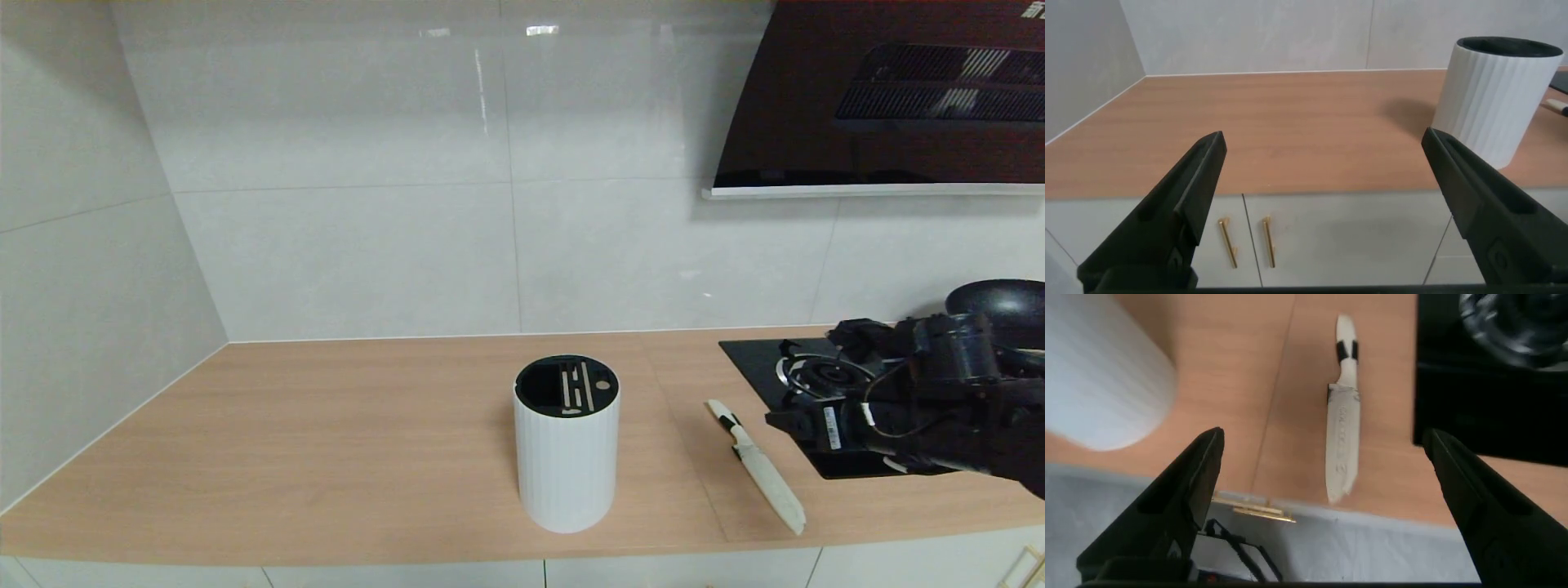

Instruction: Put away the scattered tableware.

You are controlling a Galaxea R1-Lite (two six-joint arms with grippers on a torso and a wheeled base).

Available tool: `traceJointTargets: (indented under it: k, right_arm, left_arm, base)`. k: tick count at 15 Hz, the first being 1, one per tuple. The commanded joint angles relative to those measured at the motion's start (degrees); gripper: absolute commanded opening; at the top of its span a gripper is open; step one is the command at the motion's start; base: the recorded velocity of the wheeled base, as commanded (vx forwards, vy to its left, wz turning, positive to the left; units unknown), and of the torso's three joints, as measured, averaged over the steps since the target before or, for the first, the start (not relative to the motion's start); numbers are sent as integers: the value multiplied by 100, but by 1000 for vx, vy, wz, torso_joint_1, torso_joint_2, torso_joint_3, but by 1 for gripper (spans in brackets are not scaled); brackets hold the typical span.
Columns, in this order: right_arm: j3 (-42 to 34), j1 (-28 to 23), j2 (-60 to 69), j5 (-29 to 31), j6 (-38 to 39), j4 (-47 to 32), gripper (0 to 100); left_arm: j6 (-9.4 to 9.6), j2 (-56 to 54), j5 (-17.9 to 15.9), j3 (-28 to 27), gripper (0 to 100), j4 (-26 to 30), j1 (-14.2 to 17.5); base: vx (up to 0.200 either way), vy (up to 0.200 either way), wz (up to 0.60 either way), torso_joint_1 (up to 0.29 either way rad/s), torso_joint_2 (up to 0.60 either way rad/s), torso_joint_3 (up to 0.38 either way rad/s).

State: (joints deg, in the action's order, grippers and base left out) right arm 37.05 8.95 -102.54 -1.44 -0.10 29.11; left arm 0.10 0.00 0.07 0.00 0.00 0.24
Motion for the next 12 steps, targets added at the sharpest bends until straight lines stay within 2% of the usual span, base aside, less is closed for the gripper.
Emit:
traceJointTargets:
  k: [1, 5, 9, 12]
  right_arm:
    - [356, -16, -1656, -6, 1, 684, 100]
    - [619, -16, -2543, -6, -17, 1343, 100]
    - [1129, -16, -3159, 3, 1, 1352, 100]
    - [1797, -130, -3475, 38, -25, 1070, 100]
  left_arm:
    - [8, 0, 1, 0, 100, 0, 2]
    - [8, 0, 1, 0, 100, 0, 2]
    - [8, 0, 1, 0, 100, 0, 2]
    - [8, 0, 1, 0, 100, 0, 2]
  base:
    - [0, 0, 0, 0, 0, 0]
    - [0, 0, 0, 0, 0, 0]
    - [0, 0, 0, 0, 0, 0]
    - [0, 0, 0, 0, 0, 0]
